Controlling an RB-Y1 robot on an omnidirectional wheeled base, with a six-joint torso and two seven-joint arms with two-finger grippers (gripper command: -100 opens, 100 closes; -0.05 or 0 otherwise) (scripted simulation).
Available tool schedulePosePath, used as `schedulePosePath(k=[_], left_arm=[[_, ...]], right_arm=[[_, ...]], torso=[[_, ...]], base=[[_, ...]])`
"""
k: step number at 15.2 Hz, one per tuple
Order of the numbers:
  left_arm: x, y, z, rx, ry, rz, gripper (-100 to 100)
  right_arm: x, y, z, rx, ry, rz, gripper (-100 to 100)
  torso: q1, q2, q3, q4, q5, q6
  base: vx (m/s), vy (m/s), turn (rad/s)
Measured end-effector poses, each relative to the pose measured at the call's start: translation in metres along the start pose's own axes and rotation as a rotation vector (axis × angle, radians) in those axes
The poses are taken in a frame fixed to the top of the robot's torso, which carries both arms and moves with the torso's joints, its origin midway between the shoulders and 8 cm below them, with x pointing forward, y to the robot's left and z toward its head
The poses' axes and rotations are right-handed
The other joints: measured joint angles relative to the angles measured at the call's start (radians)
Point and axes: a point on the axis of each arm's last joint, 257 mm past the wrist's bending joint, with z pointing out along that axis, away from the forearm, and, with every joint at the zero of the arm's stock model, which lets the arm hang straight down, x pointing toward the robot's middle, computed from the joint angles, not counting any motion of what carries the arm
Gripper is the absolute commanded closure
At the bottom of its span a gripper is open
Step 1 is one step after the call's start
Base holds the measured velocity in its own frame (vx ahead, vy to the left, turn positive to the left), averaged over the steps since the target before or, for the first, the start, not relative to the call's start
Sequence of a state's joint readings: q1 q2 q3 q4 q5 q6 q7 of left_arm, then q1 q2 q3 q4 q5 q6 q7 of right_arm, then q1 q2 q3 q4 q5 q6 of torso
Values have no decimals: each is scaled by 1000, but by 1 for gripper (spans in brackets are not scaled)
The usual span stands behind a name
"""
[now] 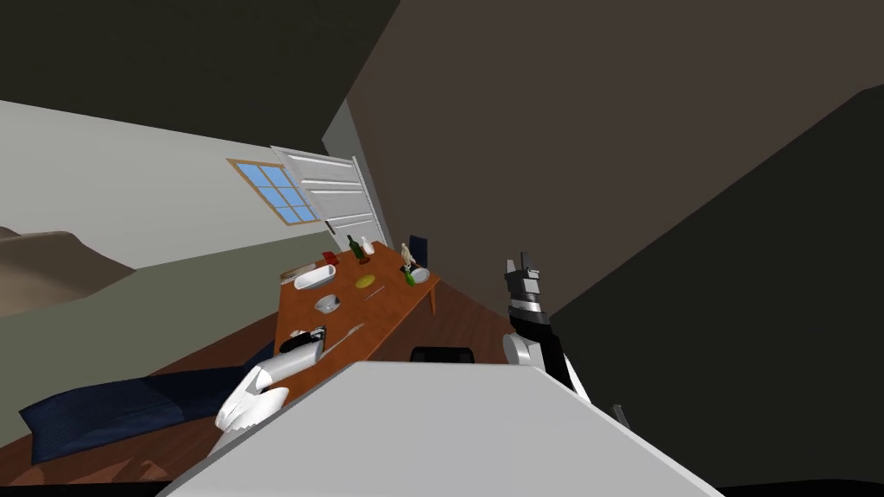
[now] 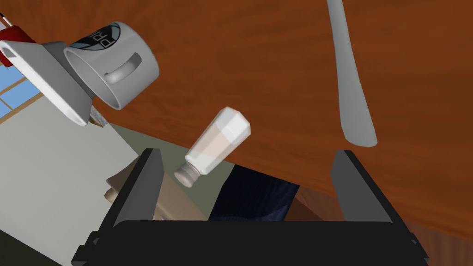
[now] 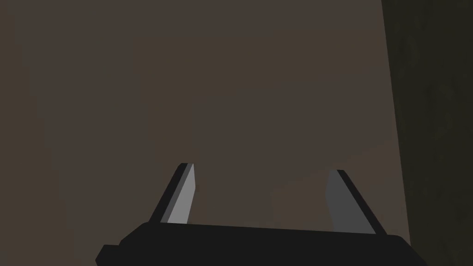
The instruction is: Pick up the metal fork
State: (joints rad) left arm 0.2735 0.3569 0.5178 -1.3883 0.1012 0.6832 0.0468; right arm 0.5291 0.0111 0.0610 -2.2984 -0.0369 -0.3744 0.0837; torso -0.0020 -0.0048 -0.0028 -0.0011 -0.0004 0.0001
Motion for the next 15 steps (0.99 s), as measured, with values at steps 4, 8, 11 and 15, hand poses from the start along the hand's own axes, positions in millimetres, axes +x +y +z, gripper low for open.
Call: schedulePosePath(k=[4,8,11,15], left_arm=[[-12,38,7,-110,-11,-79,-100],[-24,69,10,-212,-20,-164,-100],[-28,92,10,-282,-26,-228,-100],[-38,117,9,-373,-39,-327,-100]], right_arm=[[0,0,0,0,0,0,0],[0,0,0,0,0,0,0],[0,0,0,0,0,0,0],[0,0,0,0,0,0,0]], torso=[[0,0,0,0,0,0],[0,-1,-1,0,0,0],[0,-1,-1,0,0,0],[0,-4,-2,-1,0,0]], base=[[68,-26,-36],[80,-25,-36],[85,-22,-33],[116,-30,-23]])
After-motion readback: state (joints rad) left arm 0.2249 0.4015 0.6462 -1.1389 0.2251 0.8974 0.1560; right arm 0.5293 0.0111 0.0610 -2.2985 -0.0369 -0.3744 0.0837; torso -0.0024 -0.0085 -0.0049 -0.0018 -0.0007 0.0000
